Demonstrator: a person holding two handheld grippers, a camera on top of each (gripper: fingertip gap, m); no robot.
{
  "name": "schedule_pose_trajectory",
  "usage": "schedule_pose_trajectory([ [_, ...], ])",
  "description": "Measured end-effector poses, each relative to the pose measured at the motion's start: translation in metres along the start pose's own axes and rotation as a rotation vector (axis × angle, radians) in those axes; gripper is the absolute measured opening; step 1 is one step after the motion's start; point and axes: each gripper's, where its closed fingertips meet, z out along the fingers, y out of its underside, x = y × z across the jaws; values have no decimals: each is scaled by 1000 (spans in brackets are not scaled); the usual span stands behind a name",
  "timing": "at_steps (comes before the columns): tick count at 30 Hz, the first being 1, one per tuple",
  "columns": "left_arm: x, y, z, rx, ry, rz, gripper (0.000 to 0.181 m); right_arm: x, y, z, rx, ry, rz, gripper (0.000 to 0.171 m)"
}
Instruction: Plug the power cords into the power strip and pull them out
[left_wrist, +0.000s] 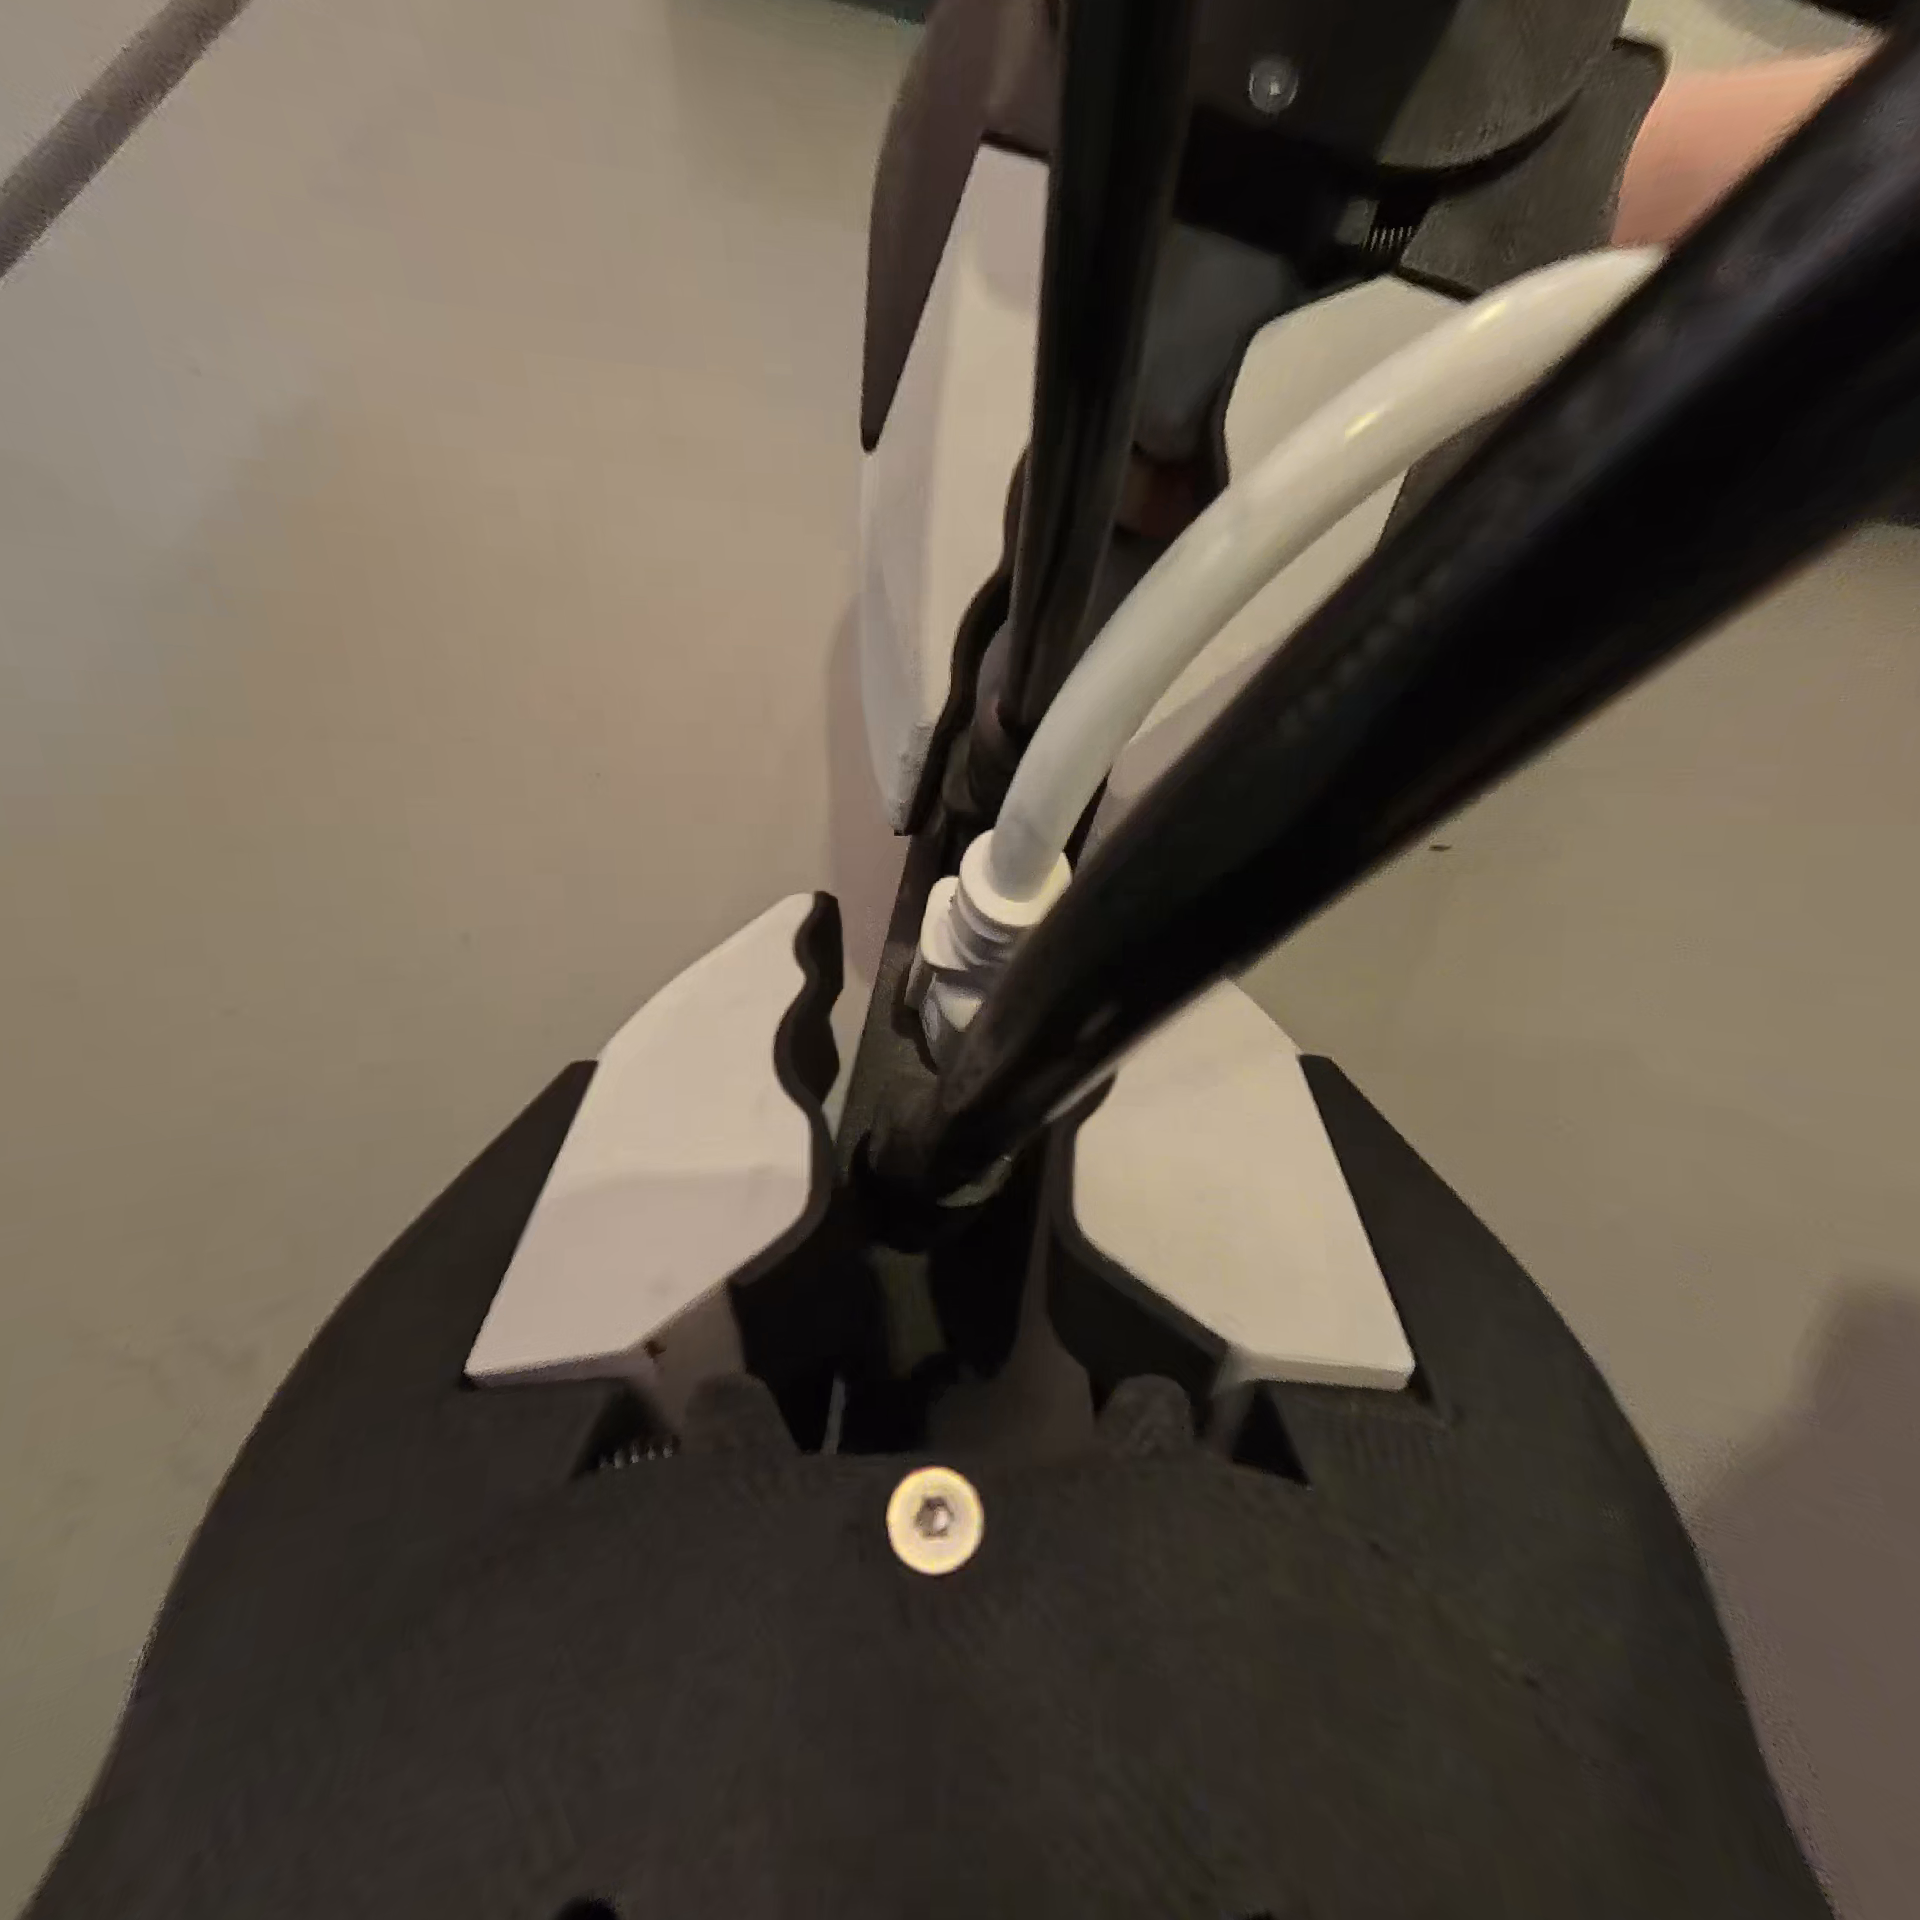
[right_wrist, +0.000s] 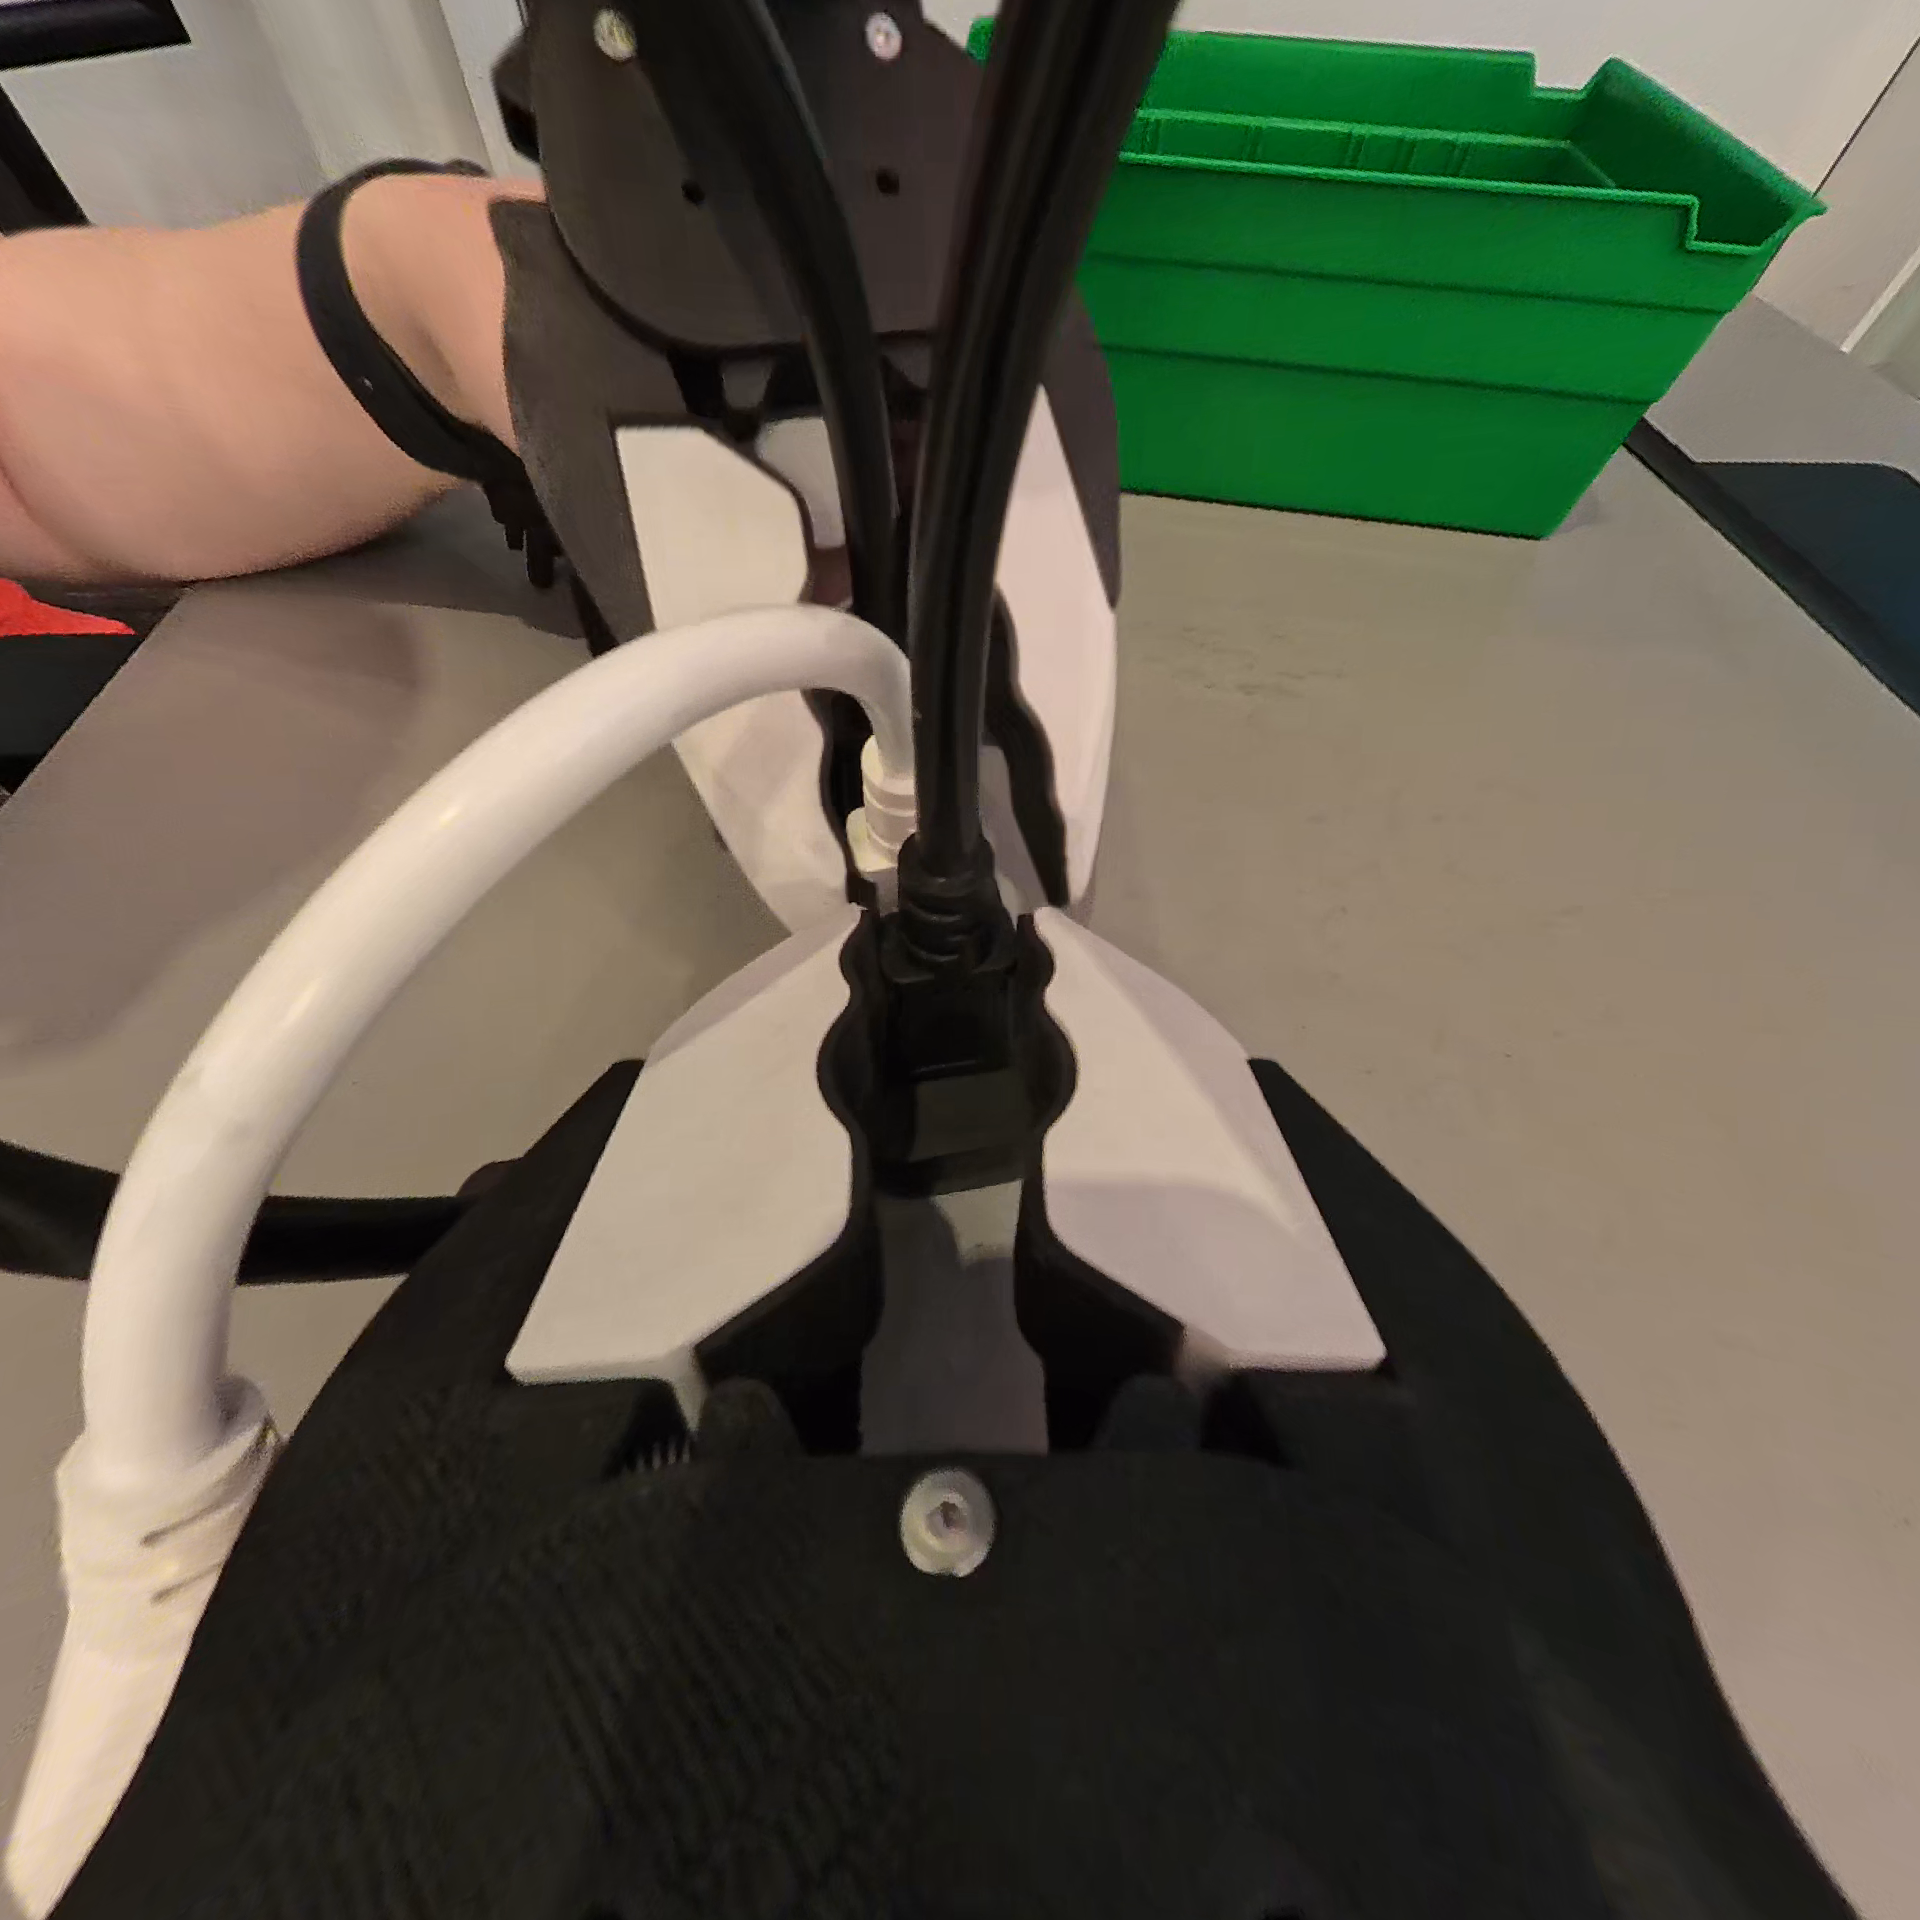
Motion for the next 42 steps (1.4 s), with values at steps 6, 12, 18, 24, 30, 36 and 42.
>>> schedule_pose_trajectory([
  [6, 2, 4, 8, 30, 34, 68, 33, 1, 0, 0, 6, 7, 53, 25],
  [12, 10, 6, 7, 27, 85, 128, 27, -3, 0, -1, 13, -3, 69, 23],
  [18, 11, 5, 9, 34, 102, 112, 27, -2, -1, -1, -1, 17, 117, 23],
  [24, 10, 4, 10, 37, 94, 108, 28, -1, 1, -4, -10, 6, 118, 23],
  [30, 14, 4, 10, 46, 110, 95, 28, -3, 3, -10, 9, -35, 148, 23],
  [36, 12, 4, 11, 49, 94, 95, 28, -2, 1, -5, 0, -1, 216, 22],
  [42, 14, 3, 12, 54, 100, 84, 28, -2, 3, -12, 38, -49, 276, 23],
])
